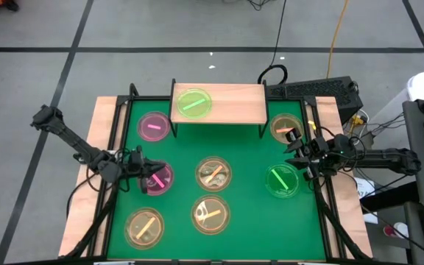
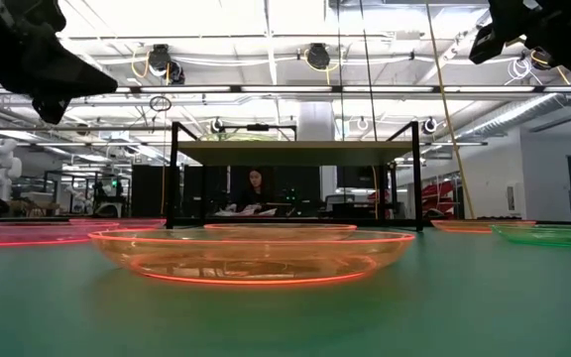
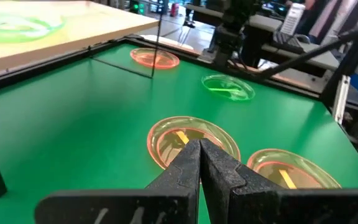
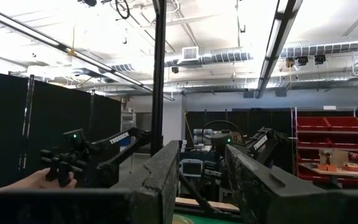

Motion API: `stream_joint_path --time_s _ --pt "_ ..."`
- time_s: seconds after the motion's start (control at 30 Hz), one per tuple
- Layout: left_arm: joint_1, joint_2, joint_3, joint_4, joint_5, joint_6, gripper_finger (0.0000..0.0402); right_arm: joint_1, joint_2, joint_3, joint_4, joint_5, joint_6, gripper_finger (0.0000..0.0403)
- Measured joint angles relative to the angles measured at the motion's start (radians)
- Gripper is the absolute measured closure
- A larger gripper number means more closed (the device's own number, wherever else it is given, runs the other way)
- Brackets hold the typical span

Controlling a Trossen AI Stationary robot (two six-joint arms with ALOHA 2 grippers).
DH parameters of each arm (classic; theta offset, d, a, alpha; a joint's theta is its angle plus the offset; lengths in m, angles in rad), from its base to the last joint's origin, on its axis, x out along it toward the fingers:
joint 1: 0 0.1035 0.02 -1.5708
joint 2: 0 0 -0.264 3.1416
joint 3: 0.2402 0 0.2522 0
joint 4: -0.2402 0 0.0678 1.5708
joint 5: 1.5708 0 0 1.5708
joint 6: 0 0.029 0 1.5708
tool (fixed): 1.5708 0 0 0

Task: Place and stack plates onto a shelf
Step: Stack the bottom middle orange plate on the green plate on the shelf

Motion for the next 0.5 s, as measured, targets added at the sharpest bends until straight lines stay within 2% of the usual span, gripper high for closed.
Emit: stream_joint_path --time_s 0.23,0.5 --pt "0.032 0.04 0.0 0.013 0.01 -0.049 0.0387 0.0 0.0 0.0 0.0 0.0 0.0 0.0289" --pt "0.035 0.254 0.0 0.064 0.028 -0.194 0.0387 0.0 0.0 0.0 0.0 0.0 0.0 0.0289"
